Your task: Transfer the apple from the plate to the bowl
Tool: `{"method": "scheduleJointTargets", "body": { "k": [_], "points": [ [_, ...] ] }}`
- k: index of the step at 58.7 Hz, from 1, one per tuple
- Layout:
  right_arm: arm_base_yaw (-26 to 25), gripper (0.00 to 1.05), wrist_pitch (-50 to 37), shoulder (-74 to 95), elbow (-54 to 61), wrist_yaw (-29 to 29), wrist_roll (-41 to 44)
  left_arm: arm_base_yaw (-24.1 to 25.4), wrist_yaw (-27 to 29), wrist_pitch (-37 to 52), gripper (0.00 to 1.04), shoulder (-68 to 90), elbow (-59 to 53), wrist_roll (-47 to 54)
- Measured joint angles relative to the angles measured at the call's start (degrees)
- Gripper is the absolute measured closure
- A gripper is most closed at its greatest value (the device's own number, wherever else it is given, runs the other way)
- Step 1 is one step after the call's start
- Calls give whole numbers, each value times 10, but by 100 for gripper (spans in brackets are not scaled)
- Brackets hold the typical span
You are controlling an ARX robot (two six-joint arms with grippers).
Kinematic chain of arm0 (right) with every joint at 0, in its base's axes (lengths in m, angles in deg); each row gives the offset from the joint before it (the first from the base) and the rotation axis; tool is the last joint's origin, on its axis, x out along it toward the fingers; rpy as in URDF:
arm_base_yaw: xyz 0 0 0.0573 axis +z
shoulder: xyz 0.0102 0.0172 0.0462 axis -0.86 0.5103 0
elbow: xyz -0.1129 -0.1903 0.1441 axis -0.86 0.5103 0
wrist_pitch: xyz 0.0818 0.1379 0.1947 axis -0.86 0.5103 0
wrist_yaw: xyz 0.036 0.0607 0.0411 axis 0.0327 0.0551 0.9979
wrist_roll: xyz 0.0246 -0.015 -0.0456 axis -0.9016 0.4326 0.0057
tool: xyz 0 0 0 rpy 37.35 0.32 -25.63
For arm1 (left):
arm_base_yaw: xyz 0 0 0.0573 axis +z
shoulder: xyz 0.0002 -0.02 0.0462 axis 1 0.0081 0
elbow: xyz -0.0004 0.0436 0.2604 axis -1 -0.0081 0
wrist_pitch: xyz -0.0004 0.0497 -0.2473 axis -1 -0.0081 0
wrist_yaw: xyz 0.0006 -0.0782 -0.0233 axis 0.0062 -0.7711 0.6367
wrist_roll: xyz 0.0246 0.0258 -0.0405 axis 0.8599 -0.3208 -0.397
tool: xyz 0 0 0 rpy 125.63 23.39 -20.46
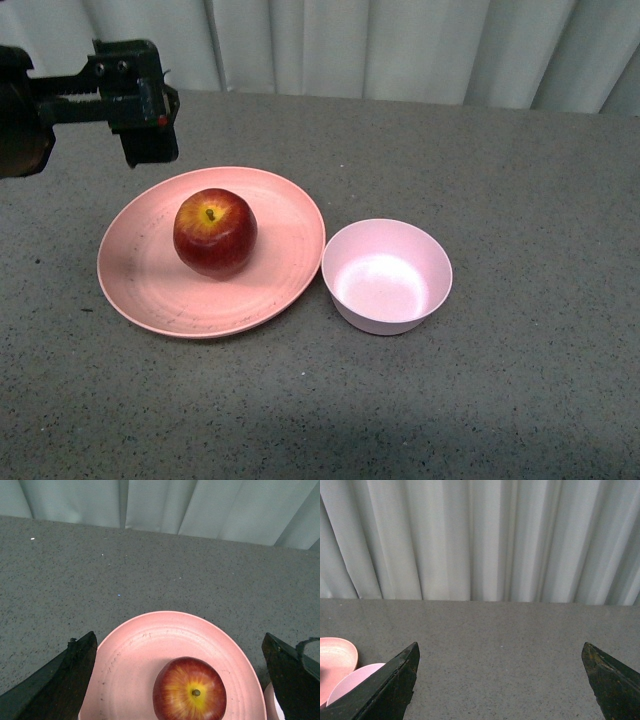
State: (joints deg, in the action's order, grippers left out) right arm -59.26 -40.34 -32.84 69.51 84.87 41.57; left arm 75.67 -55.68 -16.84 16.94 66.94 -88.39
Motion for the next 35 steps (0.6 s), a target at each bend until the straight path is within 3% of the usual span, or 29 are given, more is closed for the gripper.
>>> {"method": "scheduleJointTargets", "body": {
  "k": [9, 10, 31, 33, 35],
  "points": [
    [0, 9, 0, 0, 0, 2, 0, -9, 7, -21, 7, 41, 33, 3],
    [0, 9, 0, 0, 0, 2, 0, -34, -6, -105, 7, 171, 113, 12],
    [0, 9, 0, 0, 0, 2, 0, -42, -3, -107, 7, 202, 111, 17],
    [0, 9, 0, 0, 0, 2, 0, -42, -4, -107, 8, 202, 111, 18],
    [0, 9, 0, 0, 0, 2, 0, -42, -3, -107, 17, 202, 111, 21]
  ]
}}
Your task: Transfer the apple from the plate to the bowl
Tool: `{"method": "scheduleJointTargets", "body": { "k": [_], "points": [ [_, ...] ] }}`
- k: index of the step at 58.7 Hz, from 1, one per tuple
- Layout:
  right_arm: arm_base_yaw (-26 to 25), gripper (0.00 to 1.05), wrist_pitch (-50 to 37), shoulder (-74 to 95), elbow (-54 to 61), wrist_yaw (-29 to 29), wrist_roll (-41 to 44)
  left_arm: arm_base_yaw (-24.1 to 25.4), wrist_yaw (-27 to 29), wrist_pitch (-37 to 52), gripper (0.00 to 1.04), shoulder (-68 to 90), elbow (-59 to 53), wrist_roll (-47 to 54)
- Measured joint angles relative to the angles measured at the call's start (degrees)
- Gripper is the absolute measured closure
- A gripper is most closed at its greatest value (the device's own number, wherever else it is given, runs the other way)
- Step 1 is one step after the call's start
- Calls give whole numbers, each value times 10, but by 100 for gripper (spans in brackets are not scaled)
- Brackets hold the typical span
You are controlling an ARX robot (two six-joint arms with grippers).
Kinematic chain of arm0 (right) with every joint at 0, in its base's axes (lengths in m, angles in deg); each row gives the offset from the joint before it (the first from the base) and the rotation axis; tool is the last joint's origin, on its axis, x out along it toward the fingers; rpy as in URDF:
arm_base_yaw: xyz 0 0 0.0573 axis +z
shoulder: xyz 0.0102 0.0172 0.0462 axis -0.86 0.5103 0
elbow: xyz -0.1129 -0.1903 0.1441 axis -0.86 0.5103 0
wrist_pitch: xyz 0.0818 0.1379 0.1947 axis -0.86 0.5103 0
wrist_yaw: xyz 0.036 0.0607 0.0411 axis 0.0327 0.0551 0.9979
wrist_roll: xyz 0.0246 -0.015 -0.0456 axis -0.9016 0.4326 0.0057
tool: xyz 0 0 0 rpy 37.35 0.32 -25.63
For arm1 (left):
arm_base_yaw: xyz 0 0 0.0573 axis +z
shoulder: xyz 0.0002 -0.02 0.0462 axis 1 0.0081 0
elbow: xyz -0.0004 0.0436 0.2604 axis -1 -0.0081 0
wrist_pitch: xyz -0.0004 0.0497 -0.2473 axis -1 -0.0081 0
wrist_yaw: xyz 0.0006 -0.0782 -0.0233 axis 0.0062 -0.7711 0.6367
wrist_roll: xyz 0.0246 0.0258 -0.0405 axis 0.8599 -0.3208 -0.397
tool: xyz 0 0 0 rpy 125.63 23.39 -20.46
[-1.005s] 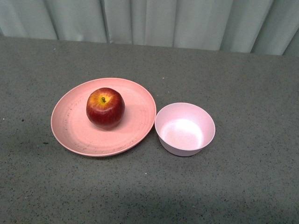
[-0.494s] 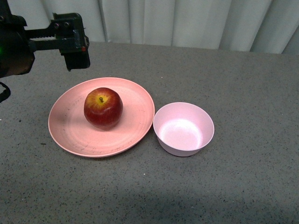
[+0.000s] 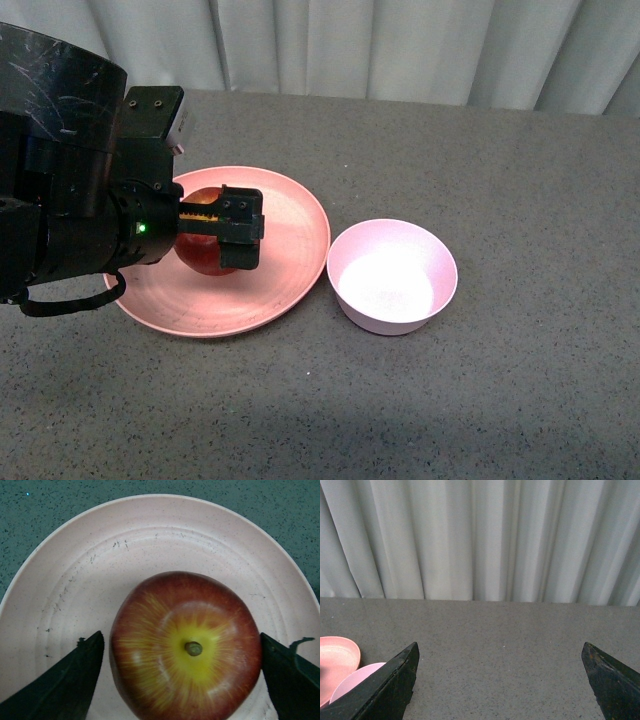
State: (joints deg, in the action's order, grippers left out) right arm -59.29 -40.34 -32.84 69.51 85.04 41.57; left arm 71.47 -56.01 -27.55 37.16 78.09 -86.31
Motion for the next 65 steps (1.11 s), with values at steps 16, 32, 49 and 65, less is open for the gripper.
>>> {"method": "scheduleJointTargets", "body": {
  "k": [16, 32, 49, 65],
  "points": [
    [0, 9, 0, 0, 0, 0, 0, -9, -7, -7, 34, -30, -11, -9],
    [0, 9, 0, 0, 0, 0, 0, -75, -22, -35, 34, -104, 3, -51],
    [0, 9, 0, 0, 0, 0, 0, -150, -16, -48, 34, -75, 44, -72],
    [0, 9, 0, 0, 0, 0, 0, -180, 6, -48, 34, -23, 64, -73]
  ]
}}
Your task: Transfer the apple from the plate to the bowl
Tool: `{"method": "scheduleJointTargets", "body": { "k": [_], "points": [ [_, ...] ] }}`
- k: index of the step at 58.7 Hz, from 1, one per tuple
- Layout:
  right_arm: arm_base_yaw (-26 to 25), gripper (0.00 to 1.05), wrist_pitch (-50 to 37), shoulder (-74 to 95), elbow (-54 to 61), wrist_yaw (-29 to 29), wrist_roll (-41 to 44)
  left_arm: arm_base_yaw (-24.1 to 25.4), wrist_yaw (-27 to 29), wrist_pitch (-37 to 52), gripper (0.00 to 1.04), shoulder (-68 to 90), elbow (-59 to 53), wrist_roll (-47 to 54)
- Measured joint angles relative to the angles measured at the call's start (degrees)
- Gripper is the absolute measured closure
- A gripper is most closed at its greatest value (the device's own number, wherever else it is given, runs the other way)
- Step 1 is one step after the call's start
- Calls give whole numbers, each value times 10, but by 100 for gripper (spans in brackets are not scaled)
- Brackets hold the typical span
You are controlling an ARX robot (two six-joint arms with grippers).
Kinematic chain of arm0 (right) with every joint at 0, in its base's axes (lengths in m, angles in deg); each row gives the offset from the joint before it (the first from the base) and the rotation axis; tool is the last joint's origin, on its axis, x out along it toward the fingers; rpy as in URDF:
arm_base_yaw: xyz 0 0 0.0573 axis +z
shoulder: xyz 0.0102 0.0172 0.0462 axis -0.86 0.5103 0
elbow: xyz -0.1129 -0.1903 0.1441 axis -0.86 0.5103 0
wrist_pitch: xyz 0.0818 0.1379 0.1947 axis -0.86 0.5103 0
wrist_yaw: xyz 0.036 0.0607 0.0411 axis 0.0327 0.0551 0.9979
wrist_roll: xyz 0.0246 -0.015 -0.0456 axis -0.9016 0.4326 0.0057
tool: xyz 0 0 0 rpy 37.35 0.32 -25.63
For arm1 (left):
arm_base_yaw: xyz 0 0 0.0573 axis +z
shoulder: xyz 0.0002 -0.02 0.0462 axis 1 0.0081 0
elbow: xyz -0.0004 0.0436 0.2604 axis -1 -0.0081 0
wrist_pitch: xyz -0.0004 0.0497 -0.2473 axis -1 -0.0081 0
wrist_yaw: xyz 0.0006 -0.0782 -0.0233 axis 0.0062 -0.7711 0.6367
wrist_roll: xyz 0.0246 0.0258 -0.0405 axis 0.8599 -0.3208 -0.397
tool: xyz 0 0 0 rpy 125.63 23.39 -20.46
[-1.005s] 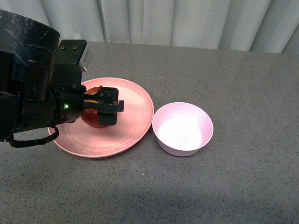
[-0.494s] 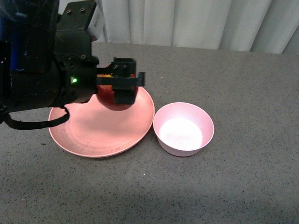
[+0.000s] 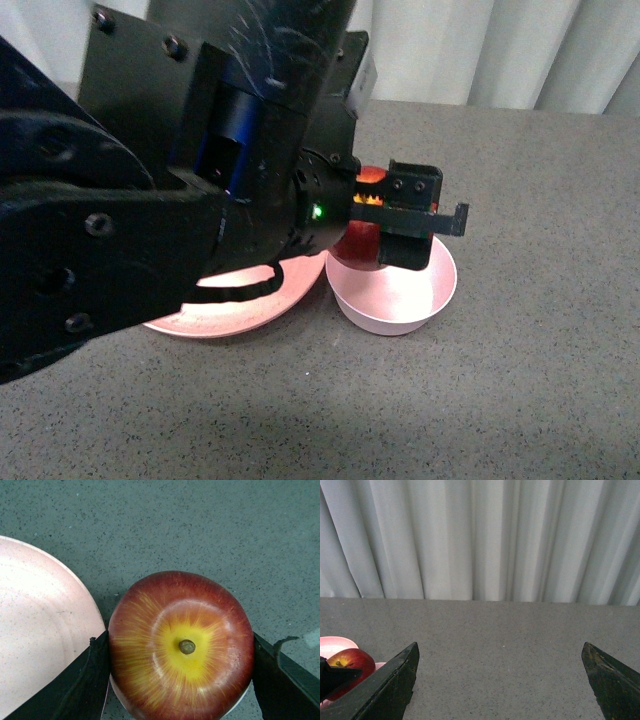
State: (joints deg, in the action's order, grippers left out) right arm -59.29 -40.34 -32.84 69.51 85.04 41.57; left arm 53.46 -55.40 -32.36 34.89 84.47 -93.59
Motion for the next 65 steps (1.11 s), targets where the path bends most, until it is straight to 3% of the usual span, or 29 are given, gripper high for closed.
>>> {"method": "scheduleJointTargets", "body": {
  "k": [19, 30, 49, 65],
  "points": [
    [0, 9, 0, 0, 0, 0, 0, -5, 10, 3, 34, 22, 13, 0],
    [0, 9, 0, 0, 0, 0, 0, -7, 12, 3, 5, 23, 14, 0],
    [0, 9, 0, 0, 0, 0, 0, 13, 21, 35, 7, -22, -30, 0],
    [0, 9, 0, 0, 0, 0, 0, 58, 29, 65, 7, -139, -140, 2]
  ]
}}
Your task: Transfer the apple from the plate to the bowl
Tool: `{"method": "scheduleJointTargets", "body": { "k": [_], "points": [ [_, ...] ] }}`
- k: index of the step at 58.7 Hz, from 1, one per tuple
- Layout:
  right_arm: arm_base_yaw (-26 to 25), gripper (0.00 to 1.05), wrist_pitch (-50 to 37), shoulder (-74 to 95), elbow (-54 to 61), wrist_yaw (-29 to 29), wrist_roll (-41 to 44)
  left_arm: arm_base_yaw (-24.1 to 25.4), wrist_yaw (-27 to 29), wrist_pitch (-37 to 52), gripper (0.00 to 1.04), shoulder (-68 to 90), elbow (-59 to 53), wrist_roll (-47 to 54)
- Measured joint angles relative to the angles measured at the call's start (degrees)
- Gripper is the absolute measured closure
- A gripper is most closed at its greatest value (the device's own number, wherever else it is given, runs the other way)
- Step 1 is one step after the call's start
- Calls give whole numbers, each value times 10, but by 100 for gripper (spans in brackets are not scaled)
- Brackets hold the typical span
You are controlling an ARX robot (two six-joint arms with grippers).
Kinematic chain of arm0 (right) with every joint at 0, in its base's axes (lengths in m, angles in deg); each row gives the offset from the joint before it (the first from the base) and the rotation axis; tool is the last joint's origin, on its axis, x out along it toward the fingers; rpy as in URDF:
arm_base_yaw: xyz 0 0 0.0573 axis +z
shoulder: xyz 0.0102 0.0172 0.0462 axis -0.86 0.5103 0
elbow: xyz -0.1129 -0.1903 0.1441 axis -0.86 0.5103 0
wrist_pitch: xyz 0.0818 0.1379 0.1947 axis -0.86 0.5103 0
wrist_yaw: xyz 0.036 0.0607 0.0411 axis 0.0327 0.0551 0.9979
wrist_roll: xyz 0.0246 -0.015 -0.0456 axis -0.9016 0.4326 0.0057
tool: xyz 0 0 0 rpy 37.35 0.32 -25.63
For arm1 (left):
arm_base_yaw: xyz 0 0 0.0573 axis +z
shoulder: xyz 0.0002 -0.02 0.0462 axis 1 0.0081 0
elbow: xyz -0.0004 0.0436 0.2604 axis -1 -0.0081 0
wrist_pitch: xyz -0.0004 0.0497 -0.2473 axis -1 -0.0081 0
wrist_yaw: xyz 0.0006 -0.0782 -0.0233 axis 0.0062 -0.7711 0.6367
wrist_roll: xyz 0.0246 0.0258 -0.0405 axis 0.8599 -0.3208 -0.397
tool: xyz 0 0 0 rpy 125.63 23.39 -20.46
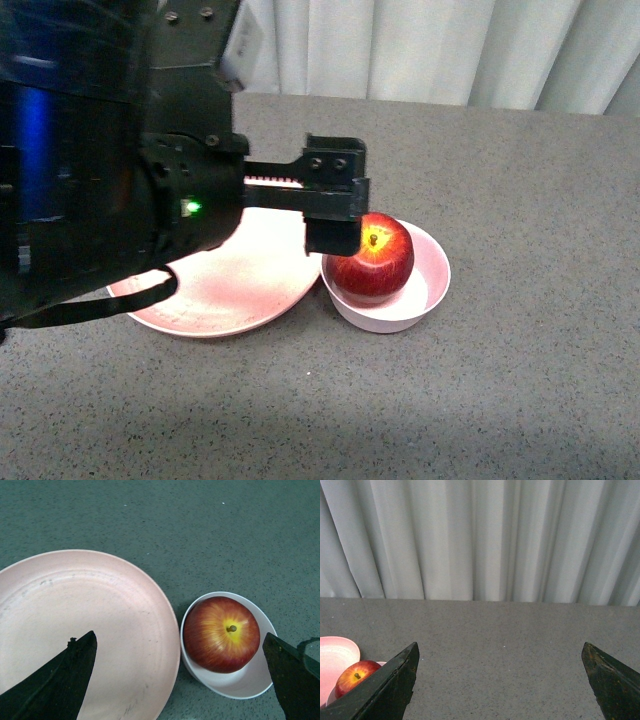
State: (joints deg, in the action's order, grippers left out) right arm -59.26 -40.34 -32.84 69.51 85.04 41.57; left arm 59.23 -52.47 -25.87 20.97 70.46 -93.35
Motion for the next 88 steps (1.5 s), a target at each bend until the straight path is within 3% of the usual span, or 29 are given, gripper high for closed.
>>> {"method": "scheduleJointTargets", "body": {
  "k": [14, 18, 25, 33, 43, 73, 76, 88],
  "points": [
    [0, 9, 0, 0, 0, 0, 0, 37, 33, 0, 8, -110, -72, 3],
    [0, 9, 0, 0, 0, 0, 0, 43, 134, 159, 20, -98, -117, 55],
    [0, 9, 0, 0, 0, 0, 0, 77, 152, 313, 39, -119, -193, 104],
    [0, 9, 0, 0, 0, 0, 0, 124, 106, 259, 70, -248, -245, 126],
    [0, 9, 0, 0, 0, 0, 0, 168, 66, 213, 100, -333, -289, 130],
    [0, 9, 0, 0, 0, 0, 0, 246, -11, 31, 101, -577, -346, 134],
    [0, 9, 0, 0, 0, 0, 0, 279, -56, 3, 101, -610, -346, 134],
    [0, 9, 0, 0, 0, 0, 0, 301, -64, -67, 101, -688, -347, 134]
  ]
}}
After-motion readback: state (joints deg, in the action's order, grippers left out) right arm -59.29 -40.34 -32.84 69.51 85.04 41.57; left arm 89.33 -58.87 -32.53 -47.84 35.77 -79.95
